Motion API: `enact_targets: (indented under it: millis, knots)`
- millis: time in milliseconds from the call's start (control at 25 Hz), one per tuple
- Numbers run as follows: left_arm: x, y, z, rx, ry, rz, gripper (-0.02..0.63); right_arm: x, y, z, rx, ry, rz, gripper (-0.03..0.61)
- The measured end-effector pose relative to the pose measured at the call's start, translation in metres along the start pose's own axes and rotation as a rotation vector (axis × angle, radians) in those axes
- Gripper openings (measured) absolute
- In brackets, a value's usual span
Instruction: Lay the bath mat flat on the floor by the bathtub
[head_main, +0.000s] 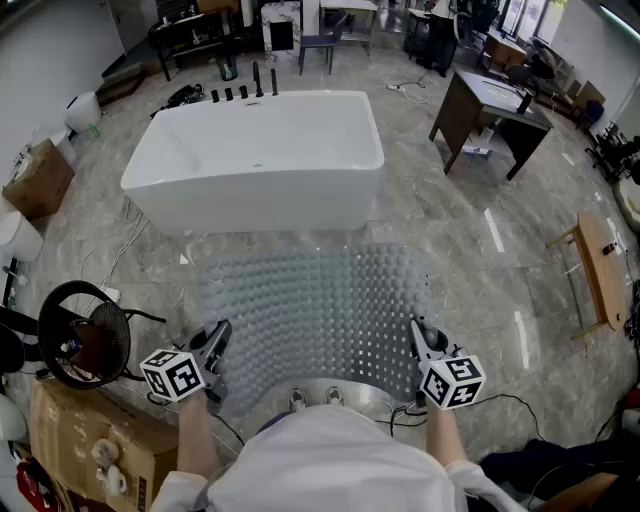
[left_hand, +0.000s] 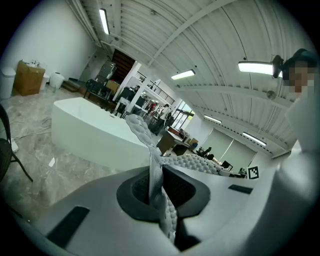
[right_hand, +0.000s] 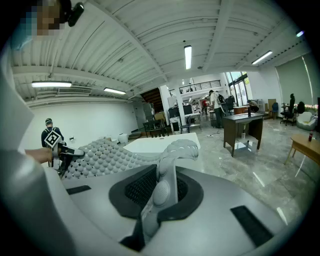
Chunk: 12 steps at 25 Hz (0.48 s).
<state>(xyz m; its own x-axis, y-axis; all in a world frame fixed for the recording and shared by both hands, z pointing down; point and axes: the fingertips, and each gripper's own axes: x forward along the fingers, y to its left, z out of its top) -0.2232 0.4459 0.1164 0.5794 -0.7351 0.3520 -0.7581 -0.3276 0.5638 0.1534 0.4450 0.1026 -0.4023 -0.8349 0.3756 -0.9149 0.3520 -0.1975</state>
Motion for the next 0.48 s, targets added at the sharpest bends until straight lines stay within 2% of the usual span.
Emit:
enact_targets:
  millis: [280,480]
  knots:
    - [0.002,0.006,-0.002,-0.014,-0.002,-0.017,0.041,0.0,0.005,-0.005,0.005,0.004,-0.017,0.038]
    - [-0.001,0.011,-0.006,-0.024,-0.006,-0.026,0.041,0.002,0.015,-0.004,0.023,-0.018,0.014,0.038]
